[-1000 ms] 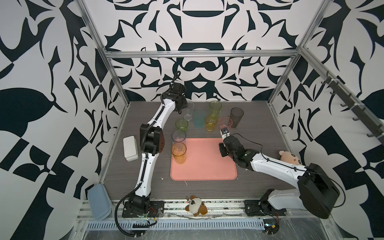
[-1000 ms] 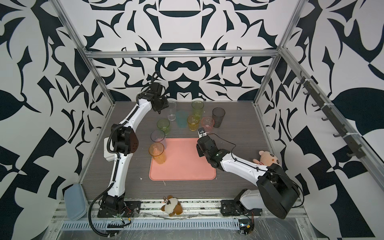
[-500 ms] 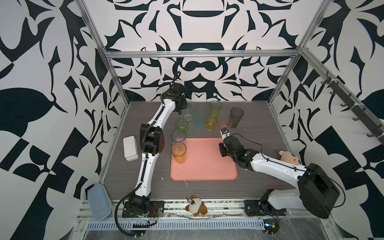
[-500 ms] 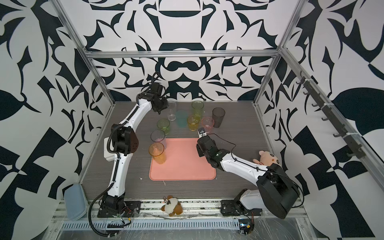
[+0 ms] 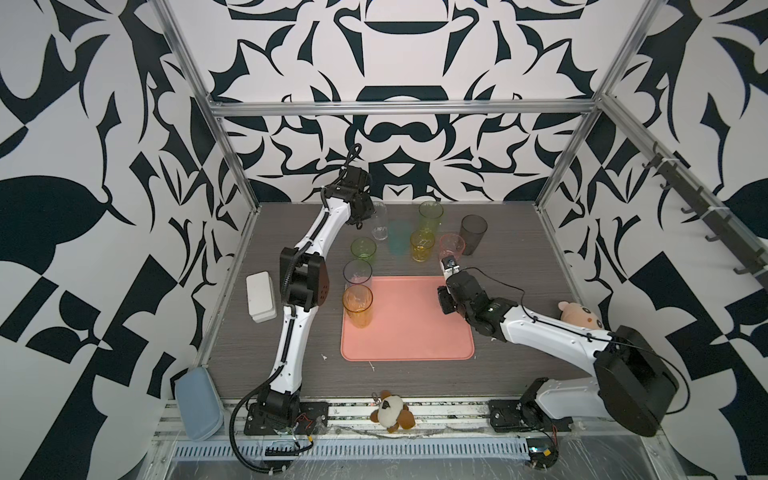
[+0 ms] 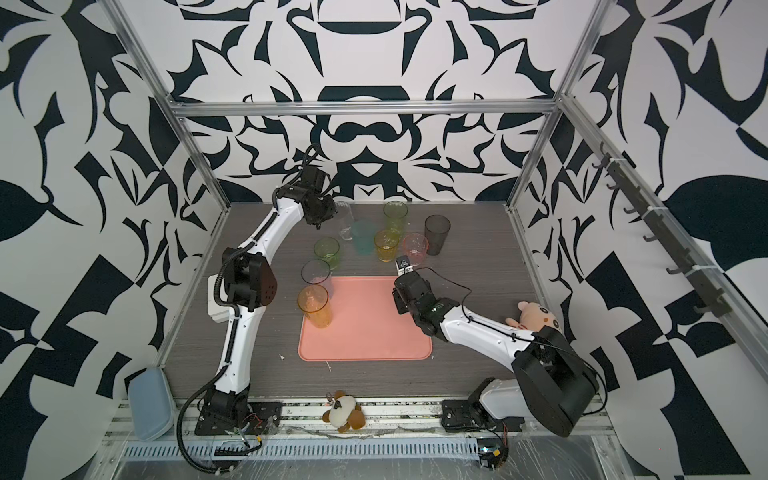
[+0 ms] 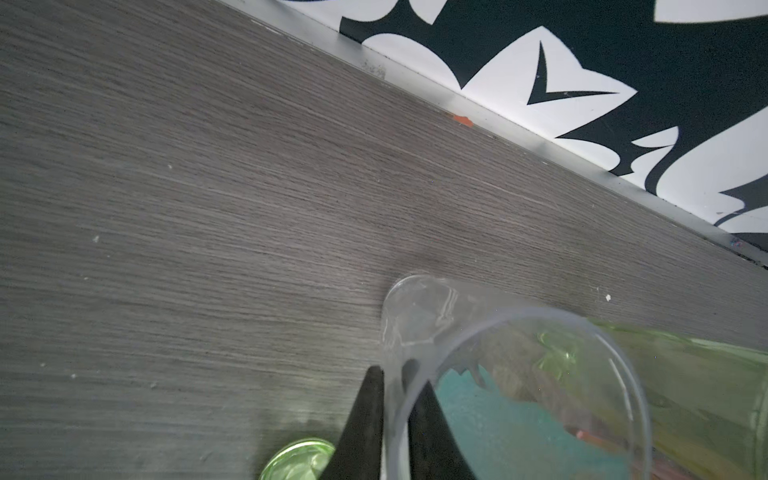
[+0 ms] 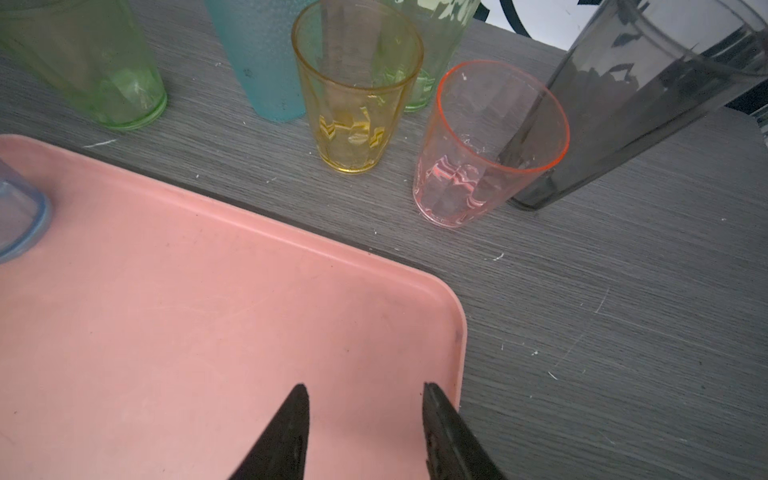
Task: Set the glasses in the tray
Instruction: 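Lift the clear glass with the left gripper and carry it nearer the robot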
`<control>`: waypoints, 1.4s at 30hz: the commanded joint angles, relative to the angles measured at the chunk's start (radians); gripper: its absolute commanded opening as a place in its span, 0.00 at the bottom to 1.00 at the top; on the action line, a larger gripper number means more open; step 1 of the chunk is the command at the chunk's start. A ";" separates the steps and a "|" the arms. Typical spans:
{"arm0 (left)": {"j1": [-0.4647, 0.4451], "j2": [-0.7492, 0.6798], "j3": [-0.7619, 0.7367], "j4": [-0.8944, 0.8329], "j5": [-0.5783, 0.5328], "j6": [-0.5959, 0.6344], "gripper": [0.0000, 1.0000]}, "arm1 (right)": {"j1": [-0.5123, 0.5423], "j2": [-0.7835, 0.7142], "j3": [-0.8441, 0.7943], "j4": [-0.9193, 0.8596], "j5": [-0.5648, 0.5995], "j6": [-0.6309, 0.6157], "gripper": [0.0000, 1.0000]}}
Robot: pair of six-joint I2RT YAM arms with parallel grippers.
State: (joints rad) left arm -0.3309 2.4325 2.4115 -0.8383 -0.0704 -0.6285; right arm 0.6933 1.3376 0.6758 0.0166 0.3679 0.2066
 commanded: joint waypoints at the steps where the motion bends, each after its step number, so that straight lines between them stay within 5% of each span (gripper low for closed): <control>1: 0.006 -0.019 -0.023 -0.019 -0.008 0.002 0.14 | -0.001 0.010 0.029 0.013 0.016 -0.003 0.48; 22: 0.056 -0.136 -0.134 -0.026 -0.026 0.023 0.04 | -0.002 0.021 0.040 0.001 0.012 -0.003 0.48; 42: 0.173 -0.548 -0.538 -0.120 -0.118 0.090 0.01 | -0.001 0.026 0.044 -0.006 0.017 -0.003 0.48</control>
State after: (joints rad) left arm -0.1719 1.9636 1.9152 -0.9016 -0.1600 -0.5556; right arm 0.6933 1.3689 0.6834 0.0044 0.3679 0.2062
